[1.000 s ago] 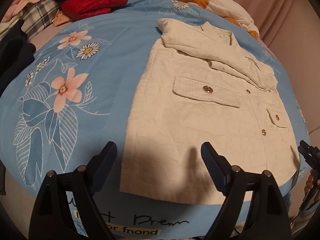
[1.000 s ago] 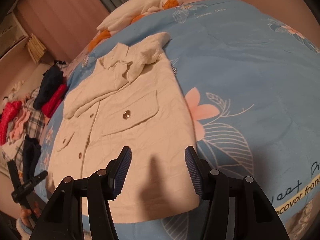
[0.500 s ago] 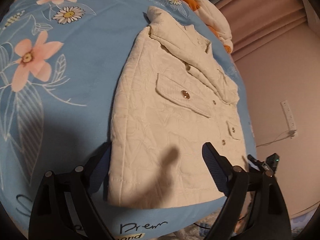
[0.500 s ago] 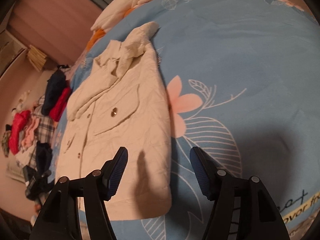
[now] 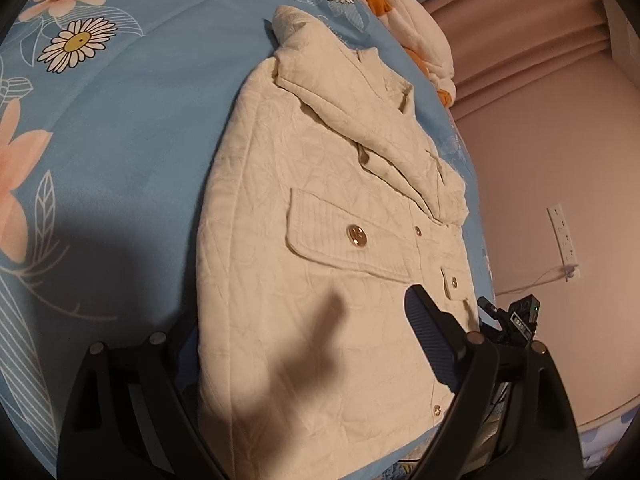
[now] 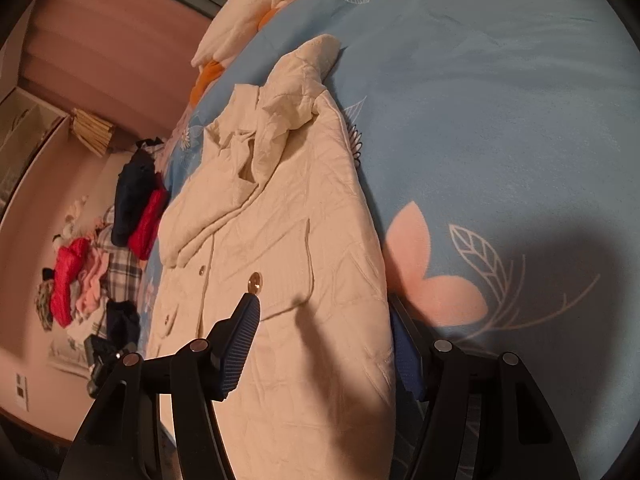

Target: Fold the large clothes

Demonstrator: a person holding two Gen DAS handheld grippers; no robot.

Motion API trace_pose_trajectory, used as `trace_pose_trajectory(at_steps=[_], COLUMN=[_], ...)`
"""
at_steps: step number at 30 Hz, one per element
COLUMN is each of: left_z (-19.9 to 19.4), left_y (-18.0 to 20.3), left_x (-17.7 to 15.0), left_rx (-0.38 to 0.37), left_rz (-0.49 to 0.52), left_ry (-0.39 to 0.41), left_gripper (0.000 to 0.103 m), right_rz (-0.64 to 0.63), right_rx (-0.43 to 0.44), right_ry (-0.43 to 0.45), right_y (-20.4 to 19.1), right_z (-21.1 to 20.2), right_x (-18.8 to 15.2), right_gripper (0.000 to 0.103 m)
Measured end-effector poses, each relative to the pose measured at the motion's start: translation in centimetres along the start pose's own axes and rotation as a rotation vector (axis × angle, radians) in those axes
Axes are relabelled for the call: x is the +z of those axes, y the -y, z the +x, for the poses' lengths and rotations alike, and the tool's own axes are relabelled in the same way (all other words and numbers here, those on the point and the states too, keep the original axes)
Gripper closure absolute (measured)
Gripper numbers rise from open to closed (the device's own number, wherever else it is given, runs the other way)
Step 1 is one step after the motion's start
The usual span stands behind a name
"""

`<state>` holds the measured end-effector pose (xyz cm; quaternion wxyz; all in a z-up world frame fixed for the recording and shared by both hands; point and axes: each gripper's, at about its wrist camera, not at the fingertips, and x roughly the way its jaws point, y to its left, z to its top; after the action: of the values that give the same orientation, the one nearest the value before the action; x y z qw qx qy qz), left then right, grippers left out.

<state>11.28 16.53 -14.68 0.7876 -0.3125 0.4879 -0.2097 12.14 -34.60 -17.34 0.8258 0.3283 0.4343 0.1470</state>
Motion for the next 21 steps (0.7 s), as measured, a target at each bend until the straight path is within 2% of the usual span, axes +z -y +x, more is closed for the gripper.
trace_pose_trajectory(at_steps=[11,15,18,21], left_z=[-1.7,-1.4,-0.7,-0.2], left_y=[0.5,0.5,0.3,0.9], left_x=[-4.6,-4.1,-3.3,-2.9], left_rx=[-0.116,-0.110,-0.081,-0.045], left_rz=[0.038,0.027,-0.009,0.010], left_ry=[-0.064,-0.070,-0.063,-0.057], left_gripper=[0.014,0.014,0.015,0.015], right_rz=[-0.062,-0.044,-0.029,-0.032], right_rx=[0.069,0.070,0.061,0.046], right_ry=[-0.057,-0.053,-0.037,-0.023], right_y=[-0.5,-0.4,-0.7,-1.2], right_z=[-1.6,-1.3,-0.6,-0.1], right_x=[-4.1,-3.9,-3.4,-3.3], right_gripper=[0.038,0.038,0.038,0.038])
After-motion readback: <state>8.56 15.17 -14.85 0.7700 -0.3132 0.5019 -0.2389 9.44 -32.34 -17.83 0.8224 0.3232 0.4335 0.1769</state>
